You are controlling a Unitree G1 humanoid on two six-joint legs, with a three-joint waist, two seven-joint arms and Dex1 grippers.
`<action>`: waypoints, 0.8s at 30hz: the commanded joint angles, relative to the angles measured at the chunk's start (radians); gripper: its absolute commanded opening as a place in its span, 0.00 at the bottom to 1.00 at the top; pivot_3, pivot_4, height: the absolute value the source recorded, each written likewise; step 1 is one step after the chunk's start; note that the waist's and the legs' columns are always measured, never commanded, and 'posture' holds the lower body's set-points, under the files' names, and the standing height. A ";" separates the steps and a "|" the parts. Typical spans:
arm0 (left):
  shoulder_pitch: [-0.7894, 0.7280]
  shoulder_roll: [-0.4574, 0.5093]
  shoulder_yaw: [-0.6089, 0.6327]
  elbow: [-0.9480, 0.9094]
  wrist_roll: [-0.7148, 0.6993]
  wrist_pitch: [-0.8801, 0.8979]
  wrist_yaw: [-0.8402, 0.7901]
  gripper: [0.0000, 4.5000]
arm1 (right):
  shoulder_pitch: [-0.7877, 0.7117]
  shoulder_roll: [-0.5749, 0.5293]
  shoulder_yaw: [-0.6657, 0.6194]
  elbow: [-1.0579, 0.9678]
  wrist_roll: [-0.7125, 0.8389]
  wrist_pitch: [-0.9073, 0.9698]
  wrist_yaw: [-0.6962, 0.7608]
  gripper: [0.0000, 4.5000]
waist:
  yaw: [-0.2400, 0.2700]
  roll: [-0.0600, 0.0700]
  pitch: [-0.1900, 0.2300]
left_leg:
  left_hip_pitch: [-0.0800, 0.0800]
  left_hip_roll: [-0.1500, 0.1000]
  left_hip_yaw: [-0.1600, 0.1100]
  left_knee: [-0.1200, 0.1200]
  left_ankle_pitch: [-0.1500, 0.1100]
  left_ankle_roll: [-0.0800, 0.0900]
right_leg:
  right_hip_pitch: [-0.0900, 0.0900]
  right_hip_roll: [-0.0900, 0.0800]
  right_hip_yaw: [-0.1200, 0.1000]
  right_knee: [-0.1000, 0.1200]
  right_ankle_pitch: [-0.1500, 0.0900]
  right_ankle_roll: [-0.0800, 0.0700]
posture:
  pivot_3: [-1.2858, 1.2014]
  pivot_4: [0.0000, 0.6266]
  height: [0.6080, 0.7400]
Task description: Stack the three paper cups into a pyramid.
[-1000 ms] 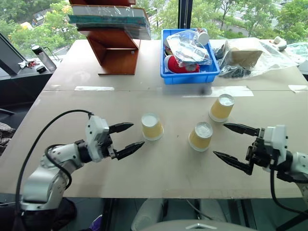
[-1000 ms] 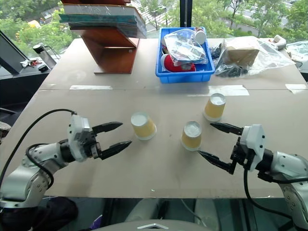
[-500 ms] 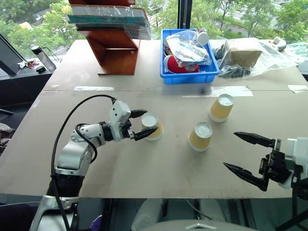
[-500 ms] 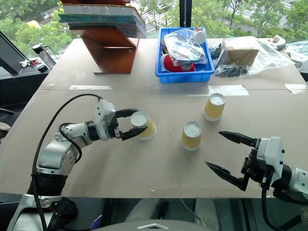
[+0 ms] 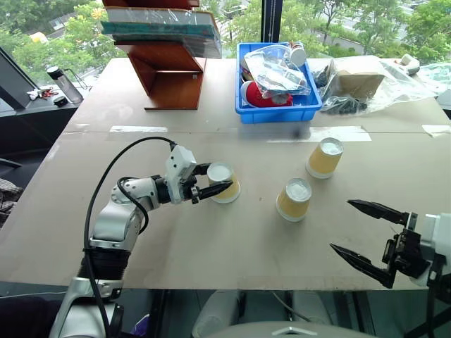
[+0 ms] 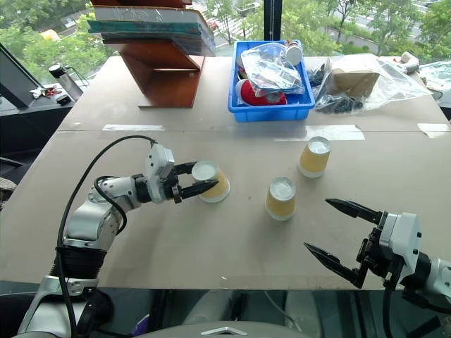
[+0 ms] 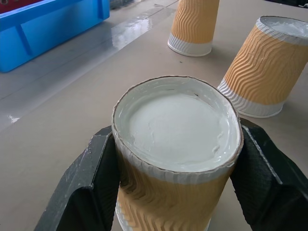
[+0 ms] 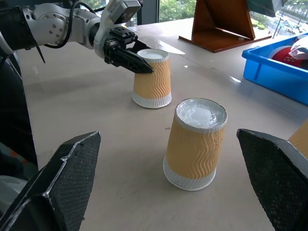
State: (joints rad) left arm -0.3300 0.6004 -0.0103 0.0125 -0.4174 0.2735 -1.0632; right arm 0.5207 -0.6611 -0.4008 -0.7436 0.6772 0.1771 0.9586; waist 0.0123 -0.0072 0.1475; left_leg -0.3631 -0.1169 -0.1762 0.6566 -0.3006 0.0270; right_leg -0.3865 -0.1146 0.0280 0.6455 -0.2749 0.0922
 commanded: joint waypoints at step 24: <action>-0.084 -0.131 -0.193 -0.006 0.035 -0.070 -0.138 0.62 | 0.050 0.001 -0.081 -0.093 0.063 0.015 -0.055 1.00 | 0.001 -0.001 0.000 | -0.001 -0.001 0.000 0.007 0.000 0.000 | 0.000 0.000 0.000 0.006 0.000 0.000 | 0.52 0.24 1.00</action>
State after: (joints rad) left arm -0.4145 0.4720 -0.2063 0.0247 -0.3807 0.2280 -1.1906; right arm 0.5643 -0.6627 -0.4494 -0.7986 0.7133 0.1961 0.9080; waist 0.0137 -0.0078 0.1476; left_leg -0.3638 -0.1178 -0.1762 0.6642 -0.3007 0.0271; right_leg -0.3862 -0.1147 0.0283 0.6519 -0.2749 0.0923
